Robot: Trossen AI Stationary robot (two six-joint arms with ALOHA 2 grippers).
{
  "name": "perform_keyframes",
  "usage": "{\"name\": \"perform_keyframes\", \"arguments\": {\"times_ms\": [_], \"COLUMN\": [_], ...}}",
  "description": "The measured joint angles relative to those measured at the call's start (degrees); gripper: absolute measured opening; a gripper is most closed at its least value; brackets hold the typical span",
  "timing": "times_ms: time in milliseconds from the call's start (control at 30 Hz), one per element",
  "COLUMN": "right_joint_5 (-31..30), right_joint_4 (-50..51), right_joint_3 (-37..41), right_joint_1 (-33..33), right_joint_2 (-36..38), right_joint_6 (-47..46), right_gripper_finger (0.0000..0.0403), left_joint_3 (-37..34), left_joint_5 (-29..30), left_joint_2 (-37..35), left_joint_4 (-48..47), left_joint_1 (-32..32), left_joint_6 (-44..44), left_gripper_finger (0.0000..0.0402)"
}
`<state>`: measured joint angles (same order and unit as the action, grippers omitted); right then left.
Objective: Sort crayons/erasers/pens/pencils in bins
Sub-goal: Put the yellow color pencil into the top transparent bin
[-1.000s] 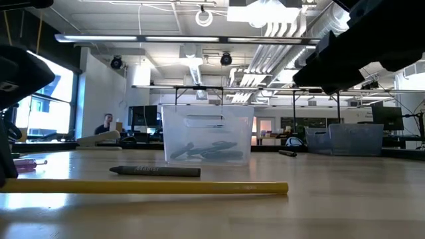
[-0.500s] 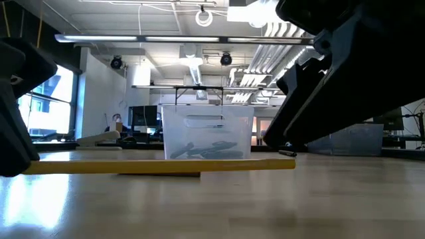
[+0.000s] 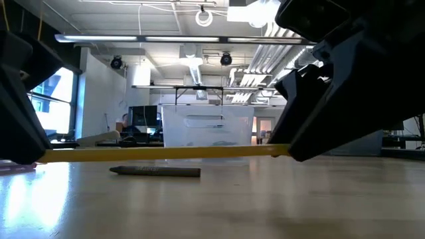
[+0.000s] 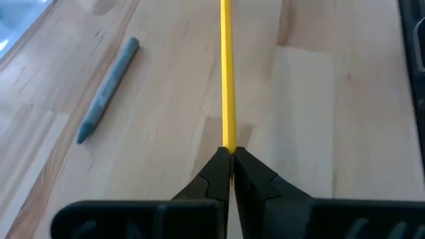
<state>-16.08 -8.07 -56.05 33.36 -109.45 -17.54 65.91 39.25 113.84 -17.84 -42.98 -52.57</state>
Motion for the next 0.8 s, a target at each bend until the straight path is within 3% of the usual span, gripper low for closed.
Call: {"name": "perform_keyframes", "arguments": {"times_ms": [200, 633, 800], "right_joint_5": [0.0, 1.8, 1.9], "right_joint_4": [0.2, 0.2, 0.1], "right_joint_3": [0.0, 0.0, 0.0], "right_joint_1": [0.0, 0.0, 0.0], "right_joint_2": [0.0, 0.0, 0.0], "right_joint_6": [-0.2, 0.1, 0.7], "right_gripper_finger": [0.0158, 0.0020, 0.0013], "left_joint_3": [0.0, 0.0, 0.0], "left_joint_5": [0.0, 0.0, 0.0], "left_joint_2": [-0.1, -0.1, -0.1], "left_joint_4": [1.8, 1.8, 1.8], "left_joint_1": [0.7, 1.4, 1.4], "left_joint_6": [1.8, 2.3, 2.7], "left_gripper_finger": [0.0000, 0.0000, 0.0001]}}
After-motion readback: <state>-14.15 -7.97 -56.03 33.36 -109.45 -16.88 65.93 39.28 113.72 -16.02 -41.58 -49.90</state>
